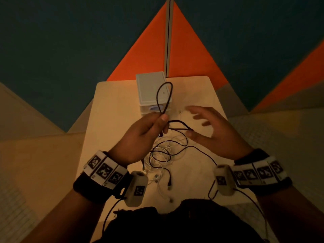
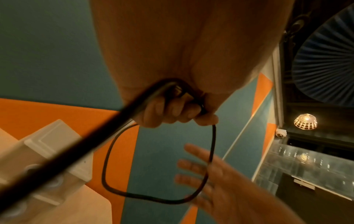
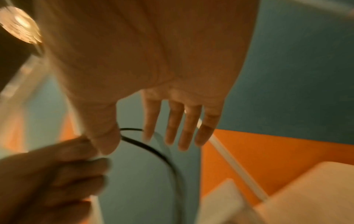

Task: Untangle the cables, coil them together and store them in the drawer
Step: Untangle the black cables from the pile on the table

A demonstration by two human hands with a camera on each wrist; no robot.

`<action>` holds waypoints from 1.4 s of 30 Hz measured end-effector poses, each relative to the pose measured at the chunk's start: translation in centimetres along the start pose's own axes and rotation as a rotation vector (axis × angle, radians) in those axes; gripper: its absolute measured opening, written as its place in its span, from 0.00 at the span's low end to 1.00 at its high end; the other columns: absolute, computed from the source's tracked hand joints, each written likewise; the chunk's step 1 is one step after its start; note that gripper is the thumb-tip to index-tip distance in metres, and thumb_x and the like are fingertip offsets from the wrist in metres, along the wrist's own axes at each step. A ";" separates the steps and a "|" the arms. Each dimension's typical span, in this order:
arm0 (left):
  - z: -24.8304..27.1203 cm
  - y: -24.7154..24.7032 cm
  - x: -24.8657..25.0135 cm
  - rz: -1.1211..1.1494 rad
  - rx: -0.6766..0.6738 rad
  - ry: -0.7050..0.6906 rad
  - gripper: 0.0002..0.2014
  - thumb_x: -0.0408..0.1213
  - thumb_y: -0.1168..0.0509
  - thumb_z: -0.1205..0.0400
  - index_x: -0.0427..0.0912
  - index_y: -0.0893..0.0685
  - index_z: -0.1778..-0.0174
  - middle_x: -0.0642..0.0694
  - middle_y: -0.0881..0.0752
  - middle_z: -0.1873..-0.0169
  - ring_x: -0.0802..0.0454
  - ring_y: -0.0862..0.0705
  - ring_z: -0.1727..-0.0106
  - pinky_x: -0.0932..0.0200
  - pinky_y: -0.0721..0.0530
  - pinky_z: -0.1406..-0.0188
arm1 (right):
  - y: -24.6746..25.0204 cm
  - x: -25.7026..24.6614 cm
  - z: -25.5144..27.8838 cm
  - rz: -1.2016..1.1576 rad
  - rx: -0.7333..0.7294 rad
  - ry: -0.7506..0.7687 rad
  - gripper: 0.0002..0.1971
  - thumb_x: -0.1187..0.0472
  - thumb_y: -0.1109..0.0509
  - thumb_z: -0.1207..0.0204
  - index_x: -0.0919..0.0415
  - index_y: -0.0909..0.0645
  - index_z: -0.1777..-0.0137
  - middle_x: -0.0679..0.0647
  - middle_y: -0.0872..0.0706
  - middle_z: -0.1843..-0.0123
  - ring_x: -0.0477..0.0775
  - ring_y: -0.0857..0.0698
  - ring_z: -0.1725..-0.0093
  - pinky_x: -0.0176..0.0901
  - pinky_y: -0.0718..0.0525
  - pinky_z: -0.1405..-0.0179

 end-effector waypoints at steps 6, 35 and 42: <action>-0.2 -0.4 0.1 0.008 -0.030 0.016 0.19 0.49 0.48 0.09 0.50 0.22 0.63 0.45 0.18 0.62 0.59 0.23 0.62 0.64 0.27 0.60 | -0.4 -2.6 -1.4 0.074 -0.057 0.177 0.11 0.49 0.29 0.17 0.52 0.11 0.41 0.42 0.11 0.45 0.46 0.14 0.41 0.52 0.17 0.40; -0.3 -3.3 -0.2 -0.503 -0.395 0.068 0.32 0.76 0.53 0.21 0.62 0.14 0.40 0.61 0.10 0.57 0.67 0.15 0.58 0.59 0.16 0.50 | 1.7 -2.0 0.7 -0.128 0.095 -0.037 0.10 0.60 0.39 0.10 0.53 0.15 0.49 0.44 0.20 0.70 0.49 0.30 0.74 0.42 0.31 0.74; -1.4 -2.0 0.6 0.213 0.034 -0.035 0.22 0.51 0.54 0.08 0.51 0.19 0.28 0.48 0.10 0.43 0.51 0.12 0.43 0.42 0.14 0.41 | -0.5 -3.2 0.9 -0.140 -0.100 0.012 0.08 0.54 0.35 0.12 0.52 0.15 0.48 0.42 0.19 0.68 0.41 0.22 0.69 0.36 0.25 0.67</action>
Point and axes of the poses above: each hand's wrist, its own z-axis away from the middle knuckle, its own y-axis out of the back of the hand, x = y × z, the point moved 1 cm from there along -z, towards the middle knuckle
